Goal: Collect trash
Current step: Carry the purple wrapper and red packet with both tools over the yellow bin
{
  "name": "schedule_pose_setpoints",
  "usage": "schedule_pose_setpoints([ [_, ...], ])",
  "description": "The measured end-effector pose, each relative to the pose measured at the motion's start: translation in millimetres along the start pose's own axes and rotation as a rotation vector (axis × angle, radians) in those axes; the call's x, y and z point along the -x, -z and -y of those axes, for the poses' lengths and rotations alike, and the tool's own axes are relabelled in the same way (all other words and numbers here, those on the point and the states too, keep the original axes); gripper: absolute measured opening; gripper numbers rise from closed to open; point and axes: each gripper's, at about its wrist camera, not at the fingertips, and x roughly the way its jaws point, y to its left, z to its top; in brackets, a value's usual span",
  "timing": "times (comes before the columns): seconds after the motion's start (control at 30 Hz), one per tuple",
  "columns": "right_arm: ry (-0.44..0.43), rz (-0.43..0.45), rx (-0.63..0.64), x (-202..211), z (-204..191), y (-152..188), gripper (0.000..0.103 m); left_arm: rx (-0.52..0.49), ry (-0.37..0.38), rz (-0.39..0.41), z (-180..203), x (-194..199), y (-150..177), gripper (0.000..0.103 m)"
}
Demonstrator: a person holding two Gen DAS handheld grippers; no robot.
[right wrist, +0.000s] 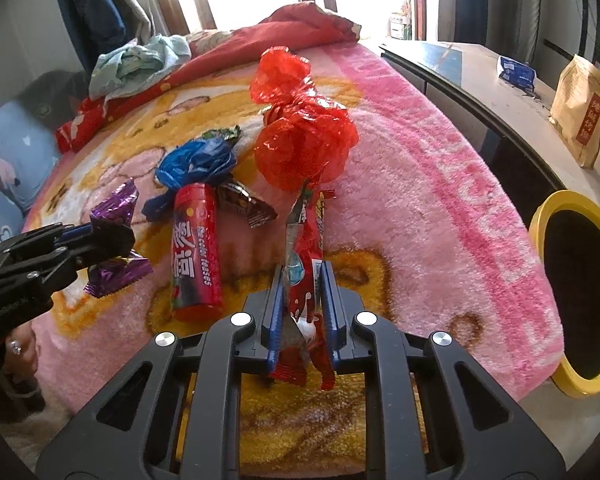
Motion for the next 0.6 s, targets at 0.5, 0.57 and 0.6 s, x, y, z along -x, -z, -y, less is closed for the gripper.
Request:
schedule_pose_setpoints([
  [0.5, -0.030, 0.053, -0.028, 25, 12, -7, 0.012, -0.056, 0.029, 0.062, 30, 11, -18, 0.018],
  [0.57, -0.032, 0.063, -0.034, 30, 15, -7, 0.012, -0.064, 0.032, 0.066, 34, 11, -20, 0.018],
  [0.6, -0.032, 0.067, -0.038, 32, 17, -8, 0.012, -0.067, 0.035, 0.068, 37, 11, -21, 0.018],
])
